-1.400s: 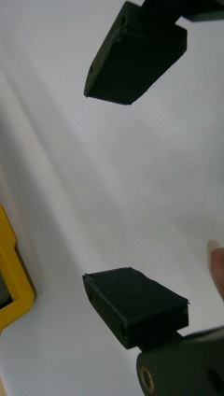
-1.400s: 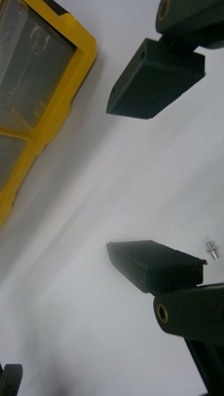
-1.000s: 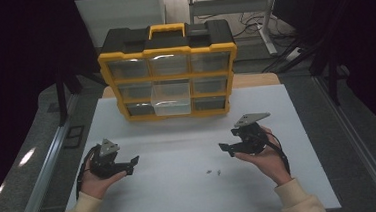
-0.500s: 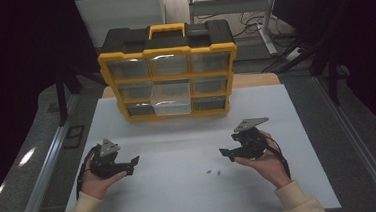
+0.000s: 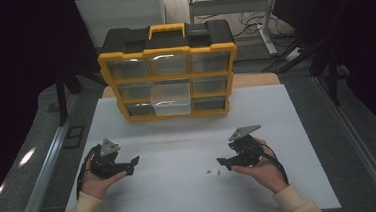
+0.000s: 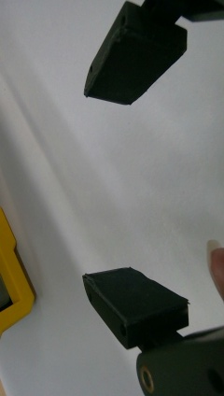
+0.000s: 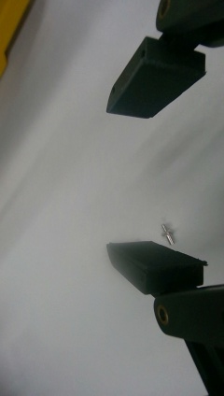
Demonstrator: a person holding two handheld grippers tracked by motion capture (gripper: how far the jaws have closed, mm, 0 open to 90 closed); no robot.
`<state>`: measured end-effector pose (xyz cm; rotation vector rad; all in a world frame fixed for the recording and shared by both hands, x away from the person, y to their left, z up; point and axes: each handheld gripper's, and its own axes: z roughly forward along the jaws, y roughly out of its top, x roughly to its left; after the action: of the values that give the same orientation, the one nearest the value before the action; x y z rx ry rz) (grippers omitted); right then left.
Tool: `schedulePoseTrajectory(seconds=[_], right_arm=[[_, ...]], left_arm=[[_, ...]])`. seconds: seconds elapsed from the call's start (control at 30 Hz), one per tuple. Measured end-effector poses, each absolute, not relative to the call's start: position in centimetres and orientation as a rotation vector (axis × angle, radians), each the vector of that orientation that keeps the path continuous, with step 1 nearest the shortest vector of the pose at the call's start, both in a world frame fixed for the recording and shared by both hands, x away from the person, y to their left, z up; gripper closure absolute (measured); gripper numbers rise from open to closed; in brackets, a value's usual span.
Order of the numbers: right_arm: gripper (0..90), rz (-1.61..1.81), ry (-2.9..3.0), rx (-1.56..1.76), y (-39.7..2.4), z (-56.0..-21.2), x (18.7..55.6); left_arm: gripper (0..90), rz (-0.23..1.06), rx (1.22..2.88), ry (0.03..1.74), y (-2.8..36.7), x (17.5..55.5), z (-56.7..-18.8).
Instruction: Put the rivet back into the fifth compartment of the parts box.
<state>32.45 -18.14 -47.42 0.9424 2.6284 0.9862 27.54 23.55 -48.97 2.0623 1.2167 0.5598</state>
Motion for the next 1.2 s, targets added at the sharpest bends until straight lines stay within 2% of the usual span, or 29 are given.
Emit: schedulePoseTrajectory(seconds=[0.9,1.17,1.2], right_arm=[[28.1,0.824,2.780,0.824,-16.0,-50.4,31.3],[34.1,0.783,2.808,0.766,-15.4,-50.8,30.9],[36.9,0.774,2.811,0.751,-15.3,-50.9,30.9]], left_arm=[[11.5,0.560,2.062,1.215,23.5,27.5,-49.0],[11.5,0.560,2.063,1.215,23.6,27.5,-49.0],[11.5,0.560,2.066,1.213,23.5,27.5,-49.0]])
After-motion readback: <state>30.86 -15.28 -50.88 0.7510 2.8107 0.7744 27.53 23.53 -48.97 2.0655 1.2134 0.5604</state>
